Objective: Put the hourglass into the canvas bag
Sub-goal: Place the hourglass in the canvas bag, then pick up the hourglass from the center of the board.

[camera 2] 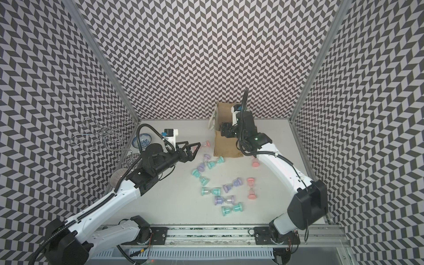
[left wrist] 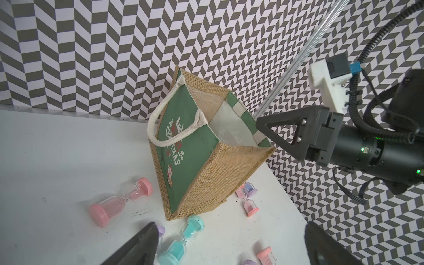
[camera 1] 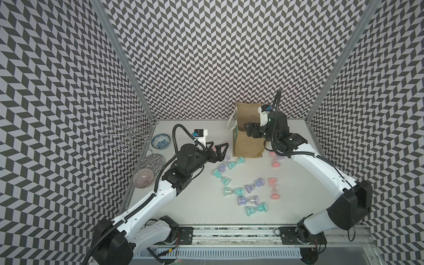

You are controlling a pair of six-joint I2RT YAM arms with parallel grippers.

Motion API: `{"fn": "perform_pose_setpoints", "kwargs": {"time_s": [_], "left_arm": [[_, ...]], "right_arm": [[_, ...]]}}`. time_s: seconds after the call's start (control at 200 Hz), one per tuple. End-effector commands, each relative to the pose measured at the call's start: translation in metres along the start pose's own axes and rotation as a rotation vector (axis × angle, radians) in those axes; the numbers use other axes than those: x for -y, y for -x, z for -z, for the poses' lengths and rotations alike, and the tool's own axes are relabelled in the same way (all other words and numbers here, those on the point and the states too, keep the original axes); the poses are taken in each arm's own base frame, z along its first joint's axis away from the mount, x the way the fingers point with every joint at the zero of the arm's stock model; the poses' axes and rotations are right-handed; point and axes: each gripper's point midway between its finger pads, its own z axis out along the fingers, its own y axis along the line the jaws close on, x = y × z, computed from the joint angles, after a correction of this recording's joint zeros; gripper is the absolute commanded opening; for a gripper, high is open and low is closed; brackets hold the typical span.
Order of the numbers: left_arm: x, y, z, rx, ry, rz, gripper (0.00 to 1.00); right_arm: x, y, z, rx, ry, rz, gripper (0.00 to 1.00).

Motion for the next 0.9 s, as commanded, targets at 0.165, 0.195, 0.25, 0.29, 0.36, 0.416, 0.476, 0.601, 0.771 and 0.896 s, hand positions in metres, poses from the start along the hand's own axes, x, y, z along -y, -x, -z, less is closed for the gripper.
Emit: {"fn": "perform_pose_setpoints", "kwargs": {"time_s": [0.165,0.195,0.25,0.29,0.36,0.416,0.476,0.601,0.771,0.896], "left_arm": [[-0.015,-0.020,0.027,-0.035,0.072,0.049,0.99],[-0.016,-0.021,0.030,-0.036,0.080,0.049,0.99],[-0.017,-0.022,0.035,-0.038,0.086,0.049,0.99],[-0.019,-0.025,0.038,-0.045,0.091,0.052,0.99],[-0.022,-0.031,0.042,-0.058,0.099,0.061,0.99],[-0.025,-0.037,0.045,-0.066,0.105,0.071,0.99],[-0.028,-0.042,0.049,-0.067,0.110,0.082,0.99],[-0.034,-0.053,0.055,-0.078,0.121,0.111,0.99],[-0.044,-0.068,0.061,-0.086,0.147,0.136,0.99],[-0.052,-0.078,0.064,-0.090,0.165,0.155,0.99]], "right_arm": [[-0.040,-0.042,0.035,-0.021,0.057,0.045,0.85],[-0.042,-0.051,0.037,-0.037,0.060,0.046,0.85],[-0.047,-0.069,0.041,-0.066,0.084,0.050,0.85],[-0.052,-0.081,0.044,-0.081,0.101,0.046,0.85],[-0.059,-0.106,0.045,-0.133,0.116,0.051,0.85],[-0.066,-0.125,0.046,-0.177,0.136,0.068,0.86],[-0.072,-0.147,0.046,-0.220,0.151,0.089,0.85],[-0.084,-0.190,0.046,-0.331,0.189,0.136,0.85],[-0.097,-0.241,0.042,-0.427,0.205,0.208,0.84],[-0.105,-0.263,0.033,-0.458,0.212,0.233,0.84]]}}
